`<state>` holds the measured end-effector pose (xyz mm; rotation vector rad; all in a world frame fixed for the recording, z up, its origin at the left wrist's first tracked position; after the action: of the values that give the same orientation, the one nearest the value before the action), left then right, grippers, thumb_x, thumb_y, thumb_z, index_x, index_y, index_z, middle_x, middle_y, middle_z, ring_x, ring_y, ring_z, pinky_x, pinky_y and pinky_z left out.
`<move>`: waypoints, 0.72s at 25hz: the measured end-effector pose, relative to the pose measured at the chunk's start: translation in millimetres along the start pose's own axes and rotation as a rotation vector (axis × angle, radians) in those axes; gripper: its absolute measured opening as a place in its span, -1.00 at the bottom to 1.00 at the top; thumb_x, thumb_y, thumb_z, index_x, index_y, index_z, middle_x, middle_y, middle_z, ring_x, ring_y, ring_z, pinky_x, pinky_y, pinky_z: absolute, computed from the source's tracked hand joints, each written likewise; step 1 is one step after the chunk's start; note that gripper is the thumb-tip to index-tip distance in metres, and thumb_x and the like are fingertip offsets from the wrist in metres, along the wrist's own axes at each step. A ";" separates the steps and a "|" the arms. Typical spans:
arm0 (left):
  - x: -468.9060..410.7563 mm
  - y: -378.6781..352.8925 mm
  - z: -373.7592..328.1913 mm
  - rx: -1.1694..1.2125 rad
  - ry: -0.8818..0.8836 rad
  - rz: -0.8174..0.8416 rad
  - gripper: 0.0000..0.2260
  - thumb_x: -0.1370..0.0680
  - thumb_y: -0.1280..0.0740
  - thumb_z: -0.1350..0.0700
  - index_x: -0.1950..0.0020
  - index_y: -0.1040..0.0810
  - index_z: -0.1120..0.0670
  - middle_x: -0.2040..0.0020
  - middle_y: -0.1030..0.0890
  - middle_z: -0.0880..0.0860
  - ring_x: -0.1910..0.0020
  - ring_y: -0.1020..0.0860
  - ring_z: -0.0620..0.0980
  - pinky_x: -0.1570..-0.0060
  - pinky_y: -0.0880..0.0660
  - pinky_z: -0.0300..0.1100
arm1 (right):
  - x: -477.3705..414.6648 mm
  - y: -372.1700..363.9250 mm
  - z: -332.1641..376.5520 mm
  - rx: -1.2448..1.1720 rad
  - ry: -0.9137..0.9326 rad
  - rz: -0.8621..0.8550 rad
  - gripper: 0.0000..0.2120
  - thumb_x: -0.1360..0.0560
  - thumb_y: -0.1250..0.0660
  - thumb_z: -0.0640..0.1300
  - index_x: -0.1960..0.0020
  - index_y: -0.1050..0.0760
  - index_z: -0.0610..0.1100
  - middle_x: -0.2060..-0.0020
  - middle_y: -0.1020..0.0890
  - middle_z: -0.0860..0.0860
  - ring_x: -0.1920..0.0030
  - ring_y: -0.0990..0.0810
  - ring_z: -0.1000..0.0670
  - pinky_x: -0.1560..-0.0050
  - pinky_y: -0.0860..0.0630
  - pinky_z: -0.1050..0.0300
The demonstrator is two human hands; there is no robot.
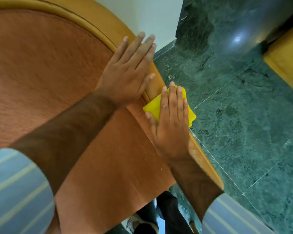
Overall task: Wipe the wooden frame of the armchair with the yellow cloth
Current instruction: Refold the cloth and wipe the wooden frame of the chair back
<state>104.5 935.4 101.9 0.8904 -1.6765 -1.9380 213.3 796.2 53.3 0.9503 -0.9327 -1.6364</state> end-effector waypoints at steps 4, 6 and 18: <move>-4.1 -17.7 12.3 -0.151 -0.110 0.026 -0.40 -0.77 0.07 -0.16 -0.68 -0.12 0.22 -0.71 -0.16 0.19 -0.70 -0.10 0.18 -0.65 -0.08 0.27 | -0.4 -5.9 -6.8 -0.066 -0.012 -0.068 -0.25 -0.68 -0.22 0.13 -0.61 -0.16 -0.40 -0.63 -0.19 -0.32 -0.67 -0.13 -0.28 -0.61 -0.21 -0.26; -4.6 -18.2 12.5 -0.163 -0.106 -0.019 -0.41 -0.77 0.06 -0.16 -0.67 -0.14 0.22 -0.70 -0.19 0.19 -0.70 -0.13 0.17 -0.65 -0.10 0.27 | -4.7 -6.2 -5.7 -0.085 -0.026 -0.076 -0.23 -0.67 -0.25 0.13 -0.60 -0.15 -0.43 -0.62 -0.18 -0.36 -0.67 -0.13 -0.30 -0.60 -0.23 -0.26; -4.8 -19.1 10.7 -0.160 -0.115 -0.014 -0.40 -0.77 0.11 -0.16 -0.69 -0.06 0.21 -0.71 -0.15 0.19 -0.71 -0.07 0.18 -0.66 -0.03 0.26 | 87.8 21.0 -73.2 0.173 0.053 0.208 -0.24 -0.70 -0.11 0.25 -0.63 -0.16 -0.32 -0.63 -0.25 -0.23 -0.68 -0.14 -0.20 -0.59 -0.29 -0.20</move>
<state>102.0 949.8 84.8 0.7456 -1.5538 -2.1347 269.4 697.0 30.2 0.9741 -1.1115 -1.3665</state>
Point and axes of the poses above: each hand's wrist, its own x-axis away from the middle knuckle, its own y-axis out of the back of the hand, z = x × y, the point moved 3 cm from there along -x, towards the middle knuckle
